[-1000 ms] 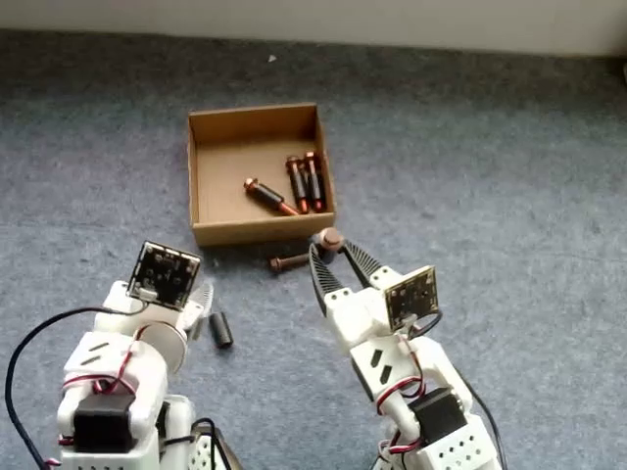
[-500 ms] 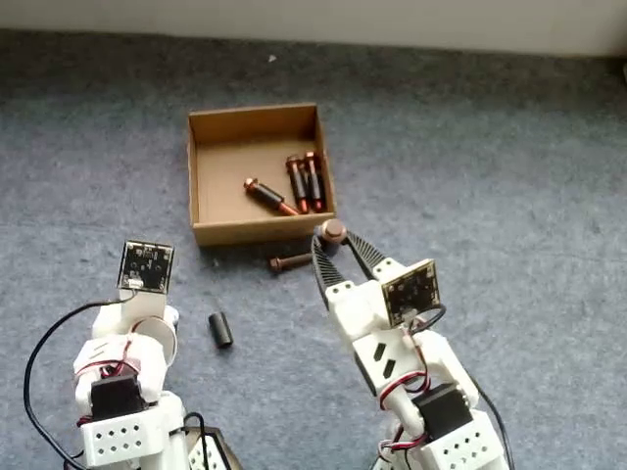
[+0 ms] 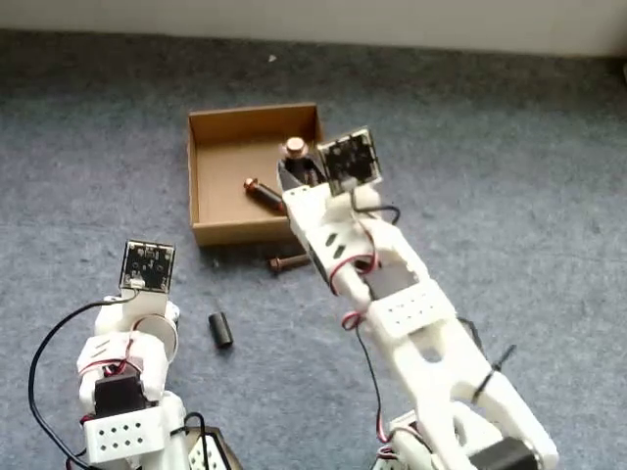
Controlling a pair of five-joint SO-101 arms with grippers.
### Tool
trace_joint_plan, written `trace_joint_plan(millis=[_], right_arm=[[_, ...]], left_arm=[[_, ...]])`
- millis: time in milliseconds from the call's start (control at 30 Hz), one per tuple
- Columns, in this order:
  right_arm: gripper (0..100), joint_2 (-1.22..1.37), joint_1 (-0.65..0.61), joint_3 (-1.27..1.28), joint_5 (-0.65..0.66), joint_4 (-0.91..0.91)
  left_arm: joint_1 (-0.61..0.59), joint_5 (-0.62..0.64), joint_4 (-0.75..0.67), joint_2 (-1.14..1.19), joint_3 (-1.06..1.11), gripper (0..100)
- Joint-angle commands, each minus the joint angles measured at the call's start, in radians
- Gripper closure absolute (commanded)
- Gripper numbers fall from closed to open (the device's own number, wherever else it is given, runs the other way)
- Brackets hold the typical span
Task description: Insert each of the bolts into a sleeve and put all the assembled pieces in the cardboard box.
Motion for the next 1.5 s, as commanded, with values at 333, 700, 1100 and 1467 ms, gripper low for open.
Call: trace_joint_plan(millis=[333,700,1100,1467], right_arm=[[99.5,0.657,0.013,-0.458,0.011,0.012],[87.8,0.661,0.012,-0.751,0.012,0.544],[87.8,0.659,-0.022,-1.227,0.006,1.345],[87.8,0.581,-0.059,-1.32,0.014,1.707]], left_arm=[[0.013,-0.008,-0.017,-0.01,0.013,99],[0.013,-0.008,-0.017,-0.01,0.013,99],[-0.081,-0.006,-0.018,-0.01,-0.015,99],[-0.136,-0.005,-0.018,-0.01,-0.048,99]])
